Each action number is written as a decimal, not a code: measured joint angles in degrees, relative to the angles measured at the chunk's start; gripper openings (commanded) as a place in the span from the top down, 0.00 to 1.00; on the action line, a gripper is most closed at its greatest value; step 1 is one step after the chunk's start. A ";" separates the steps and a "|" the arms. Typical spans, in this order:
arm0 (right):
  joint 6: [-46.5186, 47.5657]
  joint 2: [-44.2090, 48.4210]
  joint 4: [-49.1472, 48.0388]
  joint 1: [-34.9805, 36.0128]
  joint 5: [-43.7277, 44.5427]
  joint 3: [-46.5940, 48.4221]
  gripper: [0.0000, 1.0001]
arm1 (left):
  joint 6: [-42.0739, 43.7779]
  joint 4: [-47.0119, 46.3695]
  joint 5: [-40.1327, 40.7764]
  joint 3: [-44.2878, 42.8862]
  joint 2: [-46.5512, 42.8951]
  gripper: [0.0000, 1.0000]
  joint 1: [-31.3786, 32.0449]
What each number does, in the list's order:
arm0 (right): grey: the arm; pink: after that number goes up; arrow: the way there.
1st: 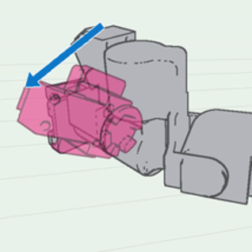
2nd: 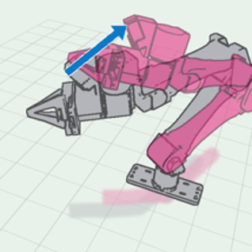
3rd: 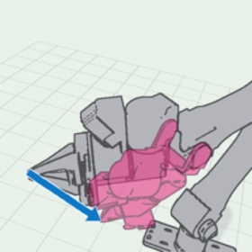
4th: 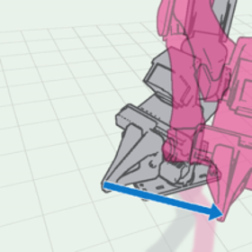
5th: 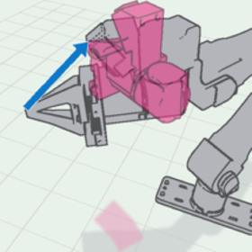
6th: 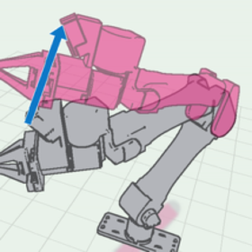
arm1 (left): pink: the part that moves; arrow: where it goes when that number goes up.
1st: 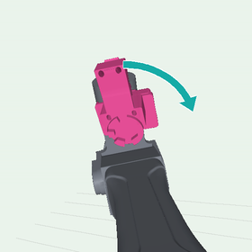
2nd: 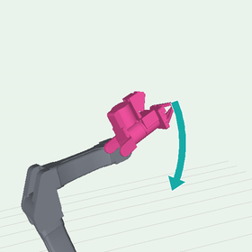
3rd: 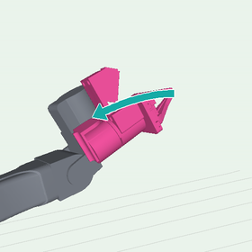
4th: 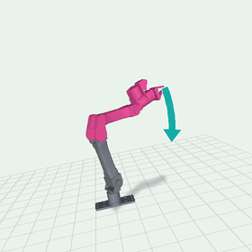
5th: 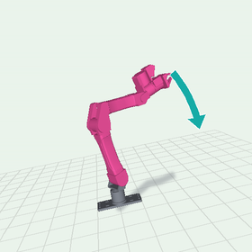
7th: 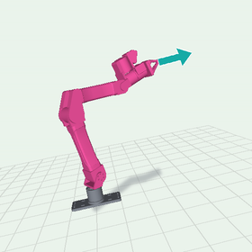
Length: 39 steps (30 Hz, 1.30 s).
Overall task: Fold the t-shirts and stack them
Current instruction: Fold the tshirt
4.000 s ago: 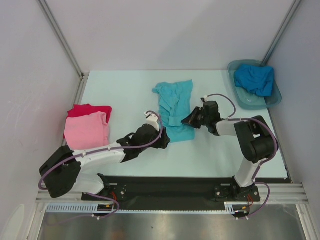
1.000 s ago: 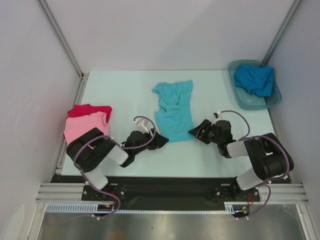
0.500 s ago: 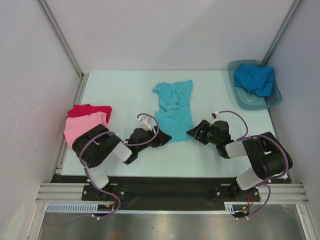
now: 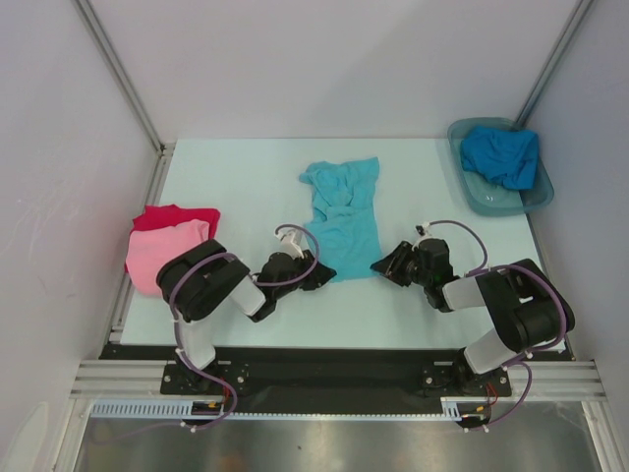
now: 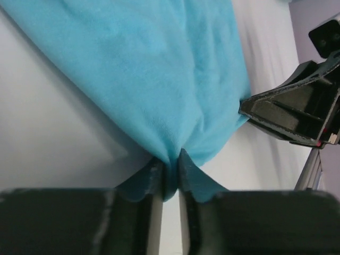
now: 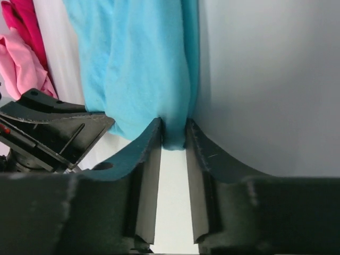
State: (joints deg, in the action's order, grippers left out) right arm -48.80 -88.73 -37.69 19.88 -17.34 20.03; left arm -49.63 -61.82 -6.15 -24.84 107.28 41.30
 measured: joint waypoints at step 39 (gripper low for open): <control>-2.49 25.68 24.52 11.21 4.17 0.90 1.00 | 3.98 58.14 23.08 1.97 -49.42 0.99 15.15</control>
State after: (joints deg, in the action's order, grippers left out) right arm -51.29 -63.05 -13.17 31.09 -13.17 20.93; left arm -45.65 -3.68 16.93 -22.87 57.87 56.45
